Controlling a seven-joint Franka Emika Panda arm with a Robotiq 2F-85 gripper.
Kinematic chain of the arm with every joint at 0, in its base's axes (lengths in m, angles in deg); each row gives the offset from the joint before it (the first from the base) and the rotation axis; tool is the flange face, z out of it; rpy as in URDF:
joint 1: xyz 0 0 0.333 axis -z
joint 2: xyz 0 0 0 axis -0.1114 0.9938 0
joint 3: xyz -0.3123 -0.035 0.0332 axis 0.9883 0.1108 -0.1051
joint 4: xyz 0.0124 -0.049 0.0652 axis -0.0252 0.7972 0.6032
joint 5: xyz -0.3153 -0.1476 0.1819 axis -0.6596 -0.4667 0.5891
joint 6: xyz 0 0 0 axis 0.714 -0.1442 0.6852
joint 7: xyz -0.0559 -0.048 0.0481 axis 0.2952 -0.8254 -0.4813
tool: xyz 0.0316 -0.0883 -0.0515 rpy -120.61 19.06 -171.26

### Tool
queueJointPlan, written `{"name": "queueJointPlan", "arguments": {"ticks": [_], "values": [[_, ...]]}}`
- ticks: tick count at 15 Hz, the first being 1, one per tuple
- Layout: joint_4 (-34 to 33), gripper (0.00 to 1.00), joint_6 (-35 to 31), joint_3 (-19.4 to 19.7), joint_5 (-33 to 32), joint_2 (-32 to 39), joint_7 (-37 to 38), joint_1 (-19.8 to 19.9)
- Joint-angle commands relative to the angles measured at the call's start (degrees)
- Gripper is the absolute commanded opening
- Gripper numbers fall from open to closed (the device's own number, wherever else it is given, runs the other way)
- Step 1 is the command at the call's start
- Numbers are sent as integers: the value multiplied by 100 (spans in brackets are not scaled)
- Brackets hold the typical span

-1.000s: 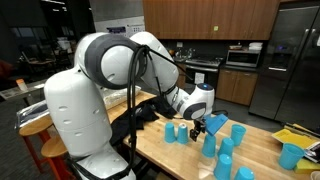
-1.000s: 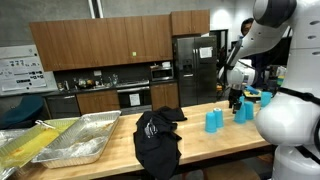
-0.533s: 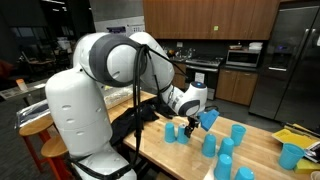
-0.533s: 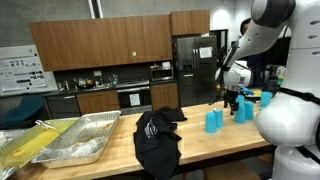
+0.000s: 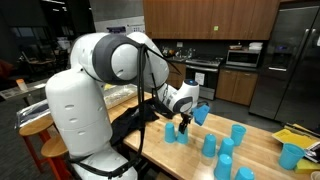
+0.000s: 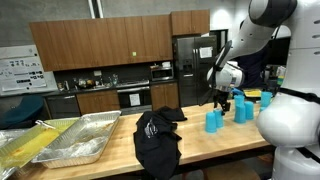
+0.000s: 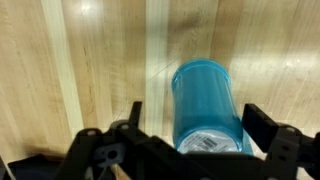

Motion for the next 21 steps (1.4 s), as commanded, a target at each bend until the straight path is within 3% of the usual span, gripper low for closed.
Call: {"name": "queueJointPlan", "arguments": {"ticks": [1,7,9,13,14,21], "values": [[-25,100,75,-57,164,-44,-229,-44],[-14,100,78,-108,131,-27,-280,-80],[-6,73,51,-124,117,-25,-317,-87],[-5,44,45,-136,128,-13,-359,-90],[-31,41,52,-125,138,3,-363,-80],[-177,41,-198,78,-109,190,135,160]]}}
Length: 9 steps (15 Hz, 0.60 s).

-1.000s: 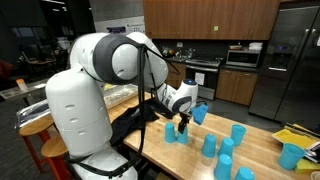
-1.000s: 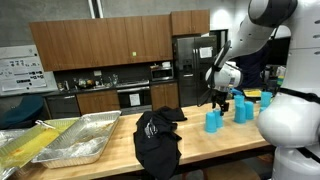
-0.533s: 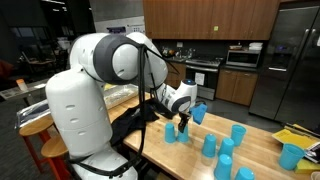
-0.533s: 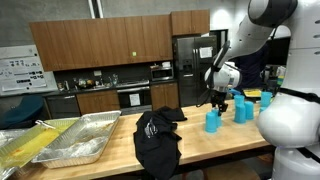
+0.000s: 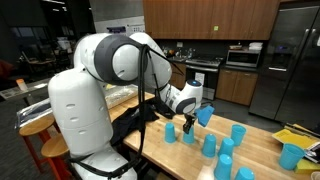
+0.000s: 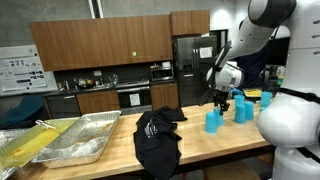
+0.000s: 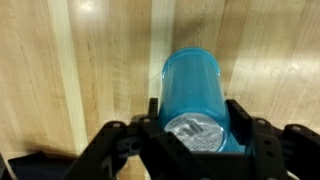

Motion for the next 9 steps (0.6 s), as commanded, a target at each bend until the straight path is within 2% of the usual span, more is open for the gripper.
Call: {"name": "queueJointPlan", "arguments": {"ticks": [1,5,9], "values": [[-201,41,-175,169,-150,193,282,200],[-374,41,-430,328,-286,393,503,443],[-837,41,-557,314,133,754,275,678]]}}
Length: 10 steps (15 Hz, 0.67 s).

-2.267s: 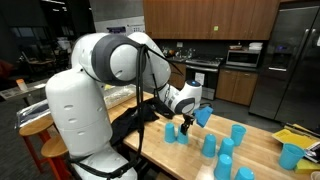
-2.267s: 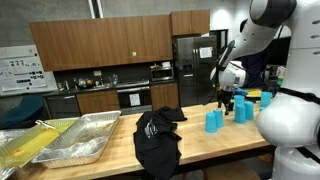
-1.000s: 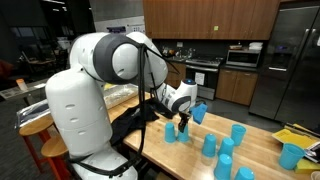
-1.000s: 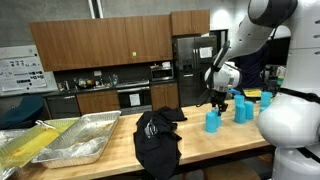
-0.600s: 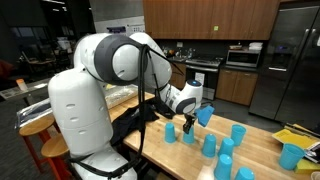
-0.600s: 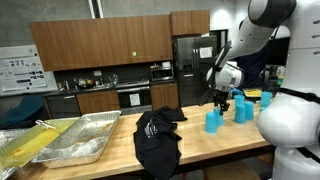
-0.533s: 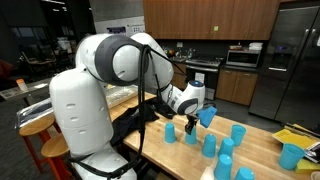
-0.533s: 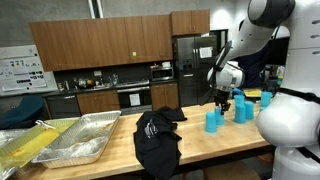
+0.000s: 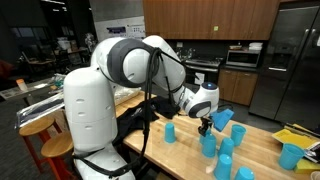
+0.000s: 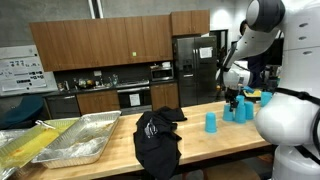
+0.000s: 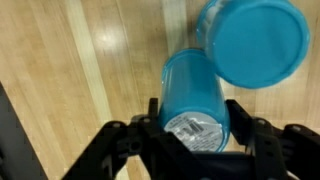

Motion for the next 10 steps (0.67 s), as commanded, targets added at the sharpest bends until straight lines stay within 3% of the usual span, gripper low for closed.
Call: {"name": "queueJointPlan", "arguments": {"ticks": [1,5,6,7,8,10], "values": [[-546,41,-81,-84,420,403,-202,207],[-993,41,62,-152,884,677,-433,286],[-1013,91,-37,-248,746,708,-337,376],[-824,92,-29,-230,618,577,-216,358],[-859,71,-30,-257,605,612,-203,380],[-850,82,-30,-280,602,639,-200,391]]}}
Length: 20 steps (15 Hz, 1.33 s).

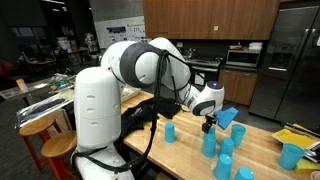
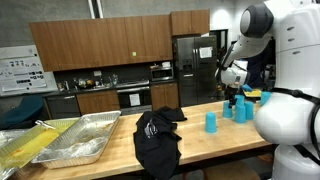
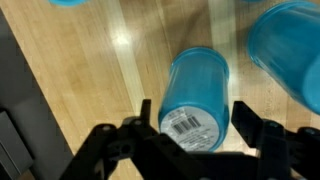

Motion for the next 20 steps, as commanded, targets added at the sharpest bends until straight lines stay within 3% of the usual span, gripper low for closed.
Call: {"name": "queueJointPlan", "arguments": {"ticks": [1,4,5,7,13,18,20], "values": [[6,90,0,-130,-70,-11,58,128],[6,92,0,-131,-70,-11,59,129],[6,98,0,-130,-70,-11,58,131],[118,100,-237,-97,-270,-18,241,62],[248,100,-583,-337,-509,-79,-363,-85],[309,100,-503,-727,-395,-153,-995,-233],[238,100,-96,-768,-680,-144,-735,-236]]}}
